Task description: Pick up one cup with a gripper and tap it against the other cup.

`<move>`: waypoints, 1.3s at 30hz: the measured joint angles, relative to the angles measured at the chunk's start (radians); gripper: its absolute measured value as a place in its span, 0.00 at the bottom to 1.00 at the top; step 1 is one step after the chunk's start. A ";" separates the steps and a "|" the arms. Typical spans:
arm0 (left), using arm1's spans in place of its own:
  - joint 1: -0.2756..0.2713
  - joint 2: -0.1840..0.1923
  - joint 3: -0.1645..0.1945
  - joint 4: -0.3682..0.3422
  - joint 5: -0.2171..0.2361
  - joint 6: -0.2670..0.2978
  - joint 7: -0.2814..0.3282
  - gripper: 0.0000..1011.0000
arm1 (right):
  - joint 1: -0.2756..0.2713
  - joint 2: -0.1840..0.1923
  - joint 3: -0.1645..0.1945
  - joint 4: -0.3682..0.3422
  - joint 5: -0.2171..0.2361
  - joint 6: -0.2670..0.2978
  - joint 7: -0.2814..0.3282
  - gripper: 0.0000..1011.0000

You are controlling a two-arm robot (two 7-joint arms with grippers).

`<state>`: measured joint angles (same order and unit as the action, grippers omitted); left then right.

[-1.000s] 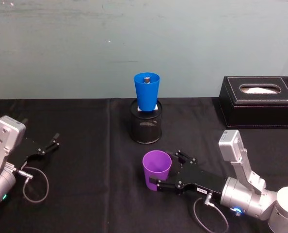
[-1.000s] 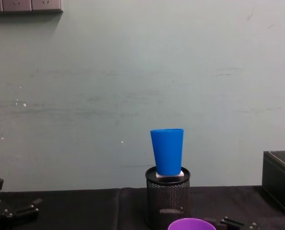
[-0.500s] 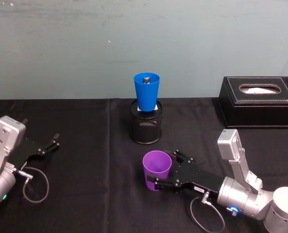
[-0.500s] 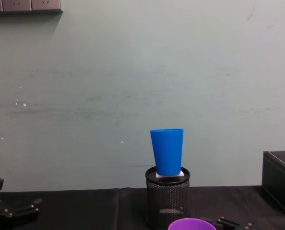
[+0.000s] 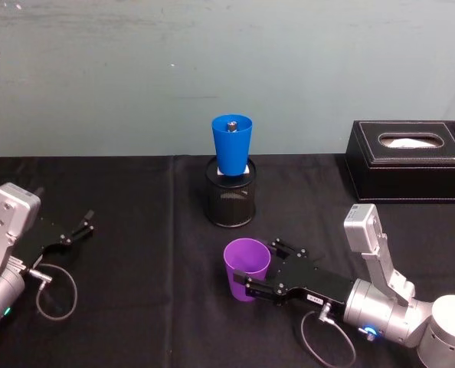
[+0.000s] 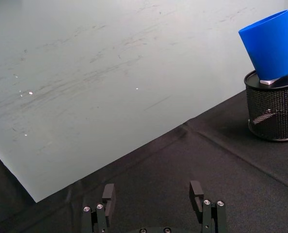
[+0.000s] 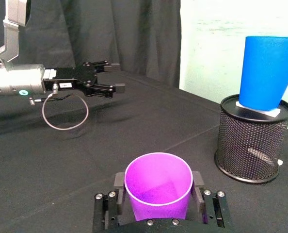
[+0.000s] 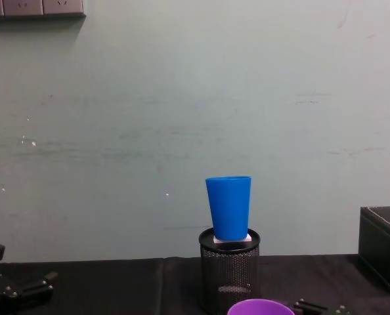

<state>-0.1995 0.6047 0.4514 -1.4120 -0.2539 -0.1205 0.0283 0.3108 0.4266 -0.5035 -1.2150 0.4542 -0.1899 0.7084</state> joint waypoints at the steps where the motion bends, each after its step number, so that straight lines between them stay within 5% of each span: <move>1: 0.000 0.000 0.000 0.000 0.000 0.000 0.000 0.99 | 0.000 0.000 0.000 0.000 0.000 0.000 0.000 0.81; 11: 0.000 0.000 0.000 0.000 0.000 0.000 0.000 0.99 | -0.001 0.016 0.009 -0.046 0.003 0.029 -0.007 0.75; 22: 0.000 0.000 0.000 0.000 0.000 0.000 0.000 0.99 | 0.036 0.083 0.043 -0.251 0.080 0.206 -0.030 0.72; 30: 0.000 0.000 0.000 0.000 0.000 0.000 0.000 0.99 | 0.078 0.098 0.031 -0.308 0.115 0.291 -0.039 0.72; 39: 0.000 0.000 0.000 0.000 0.000 0.000 0.000 0.99 | 0.108 0.114 0.003 -0.322 0.117 0.321 -0.054 0.72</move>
<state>-0.1996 0.6047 0.4514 -1.4120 -0.2538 -0.1205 0.0283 0.4186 0.5404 -0.5003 -1.5367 0.5714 0.1315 0.6540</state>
